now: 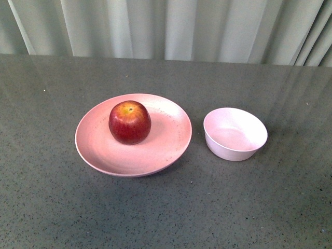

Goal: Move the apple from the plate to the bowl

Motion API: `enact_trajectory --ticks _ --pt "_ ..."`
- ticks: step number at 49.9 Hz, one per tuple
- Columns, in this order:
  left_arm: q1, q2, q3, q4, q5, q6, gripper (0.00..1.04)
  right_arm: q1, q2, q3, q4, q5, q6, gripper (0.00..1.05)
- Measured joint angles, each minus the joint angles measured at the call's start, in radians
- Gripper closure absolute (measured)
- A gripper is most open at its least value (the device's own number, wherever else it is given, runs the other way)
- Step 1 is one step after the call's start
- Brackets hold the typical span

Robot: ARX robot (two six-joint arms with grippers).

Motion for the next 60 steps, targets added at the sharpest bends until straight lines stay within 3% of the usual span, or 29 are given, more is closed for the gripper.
enact_trajectory --ticks 5,14,34,60 --pt "0.0 0.0 0.0 0.0 0.0 0.0 0.09 -0.006 -0.111 -0.098 0.016 0.003 -0.016 0.71" --pt "0.0 0.0 0.0 0.0 0.0 0.0 0.09 -0.006 -0.193 -0.224 0.058 0.002 -0.027 1.03" --pt "0.0 0.0 0.0 0.0 0.0 0.0 0.09 -0.006 -0.492 -0.372 -0.111 0.002 -0.032 1.03" --pt "0.0 0.0 0.0 0.0 0.0 0.0 0.09 -0.006 -0.922 -0.418 -0.469 0.002 -0.032 1.03"
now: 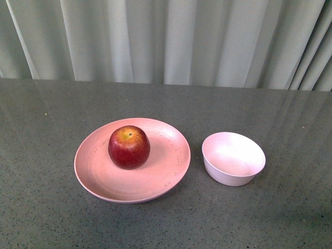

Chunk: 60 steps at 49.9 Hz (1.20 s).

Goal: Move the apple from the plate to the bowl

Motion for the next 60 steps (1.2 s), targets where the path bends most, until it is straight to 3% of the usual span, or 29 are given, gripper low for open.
enact_trajectory --ticks 25,53,57,60 --pt "0.0 0.0 0.0 0.0 0.0 0.0 0.09 0.0 -0.28 -0.001 -0.266 0.0 0.0 1.03" --pt "0.0 0.0 0.0 0.0 0.0 0.0 0.09 0.0 -0.427 -0.001 -0.413 0.0 0.0 1.03" --pt "0.0 0.0 0.0 0.0 0.0 0.0 0.09 0.0 -0.541 0.0 -0.561 -0.001 0.0 1.03" --pt "0.0 0.0 0.0 0.0 0.0 0.0 0.09 0.0 -0.594 0.0 -0.586 0.0 -0.001 1.03"
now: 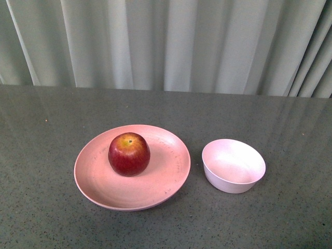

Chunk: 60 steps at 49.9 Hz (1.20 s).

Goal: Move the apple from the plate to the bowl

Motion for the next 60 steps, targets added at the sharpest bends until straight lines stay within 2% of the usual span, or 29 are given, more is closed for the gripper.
enact_trajectory --ticks 14,16,28,37,42,44,46,49,54,60 --pt "0.0 0.0 0.0 0.0 0.0 0.0 0.09 0.0 -0.005 0.0 -0.005 0.0 0.0 1.03" --pt "0.0 0.0 0.0 0.0 0.0 0.0 0.09 0.0 -0.006 0.0 -0.005 0.0 -0.001 0.99" --pt "0.0 0.0 0.0 0.0 0.0 0.0 0.09 0.0 -0.006 0.0 -0.005 0.0 -0.001 0.62" --pt "0.0 0.0 0.0 0.0 0.0 0.0 0.09 0.0 -0.006 0.0 -0.005 0.0 -0.001 0.21" --pt "0.0 0.0 0.0 0.0 0.001 0.0 0.09 0.0 -0.006 0.0 -0.005 0.0 -0.001 0.08" --pt "0.032 0.029 0.021 -0.058 0.101 -0.033 0.09 0.0 -0.006 0.0 -0.005 0.001 -0.001 0.09" --pt "0.051 0.119 0.073 -0.17 0.254 -0.087 0.09 0.0 -0.006 0.0 -0.005 0.0 -0.001 0.09" --pt "0.005 0.309 0.118 -0.156 0.382 -0.177 0.09 0.0 -0.006 0.0 -0.005 -0.002 -0.001 0.09" --pt "-0.125 0.578 0.154 0.036 0.346 -0.252 0.09 0.0 -0.007 0.0 -0.005 0.0 -0.001 0.09" --pt "-0.199 0.789 0.193 0.205 0.308 -0.27 0.09 0.0 -0.007 0.0 -0.005 0.0 -0.001 0.09"
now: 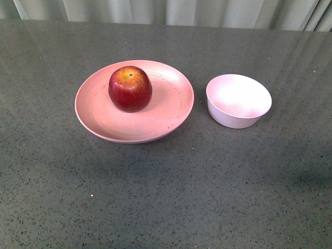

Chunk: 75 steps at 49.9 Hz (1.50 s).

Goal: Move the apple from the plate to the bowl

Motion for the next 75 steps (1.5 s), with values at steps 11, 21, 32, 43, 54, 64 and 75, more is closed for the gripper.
enact_trajectory --ticks 11,21,32,43,54,64,75 --pt "-0.087 0.481 0.153 0.274 -0.043 -0.014 0.09 0.0 0.0 0.0 0.0 0.0 0.0 0.09" --pt "-0.117 0.711 0.291 0.324 -0.053 -0.008 0.09 0.0 0.0 0.0 0.0 0.0 0.0 0.09" --pt "-0.117 0.907 0.425 0.341 -0.095 0.027 0.09 0.0 0.0 0.0 0.0 0.0 0.0 0.09" --pt "-0.127 1.026 0.552 0.309 -0.129 0.068 0.09 0.0 0.0 0.0 0.0 0.0 0.0 0.09" --pt "-0.154 1.092 0.631 0.28 -0.151 0.101 0.09 0.0 0.0 0.0 0.0 0.0 0.0 0.09" --pt "-0.167 1.144 0.687 0.252 -0.163 0.125 0.09 0.0 0.0 0.0 0.0 0.0 0.0 0.09" --pt "-0.169 1.205 0.755 0.219 -0.187 0.147 0.09 0.0 0.0 0.0 0.0 0.0 0.0 0.09"
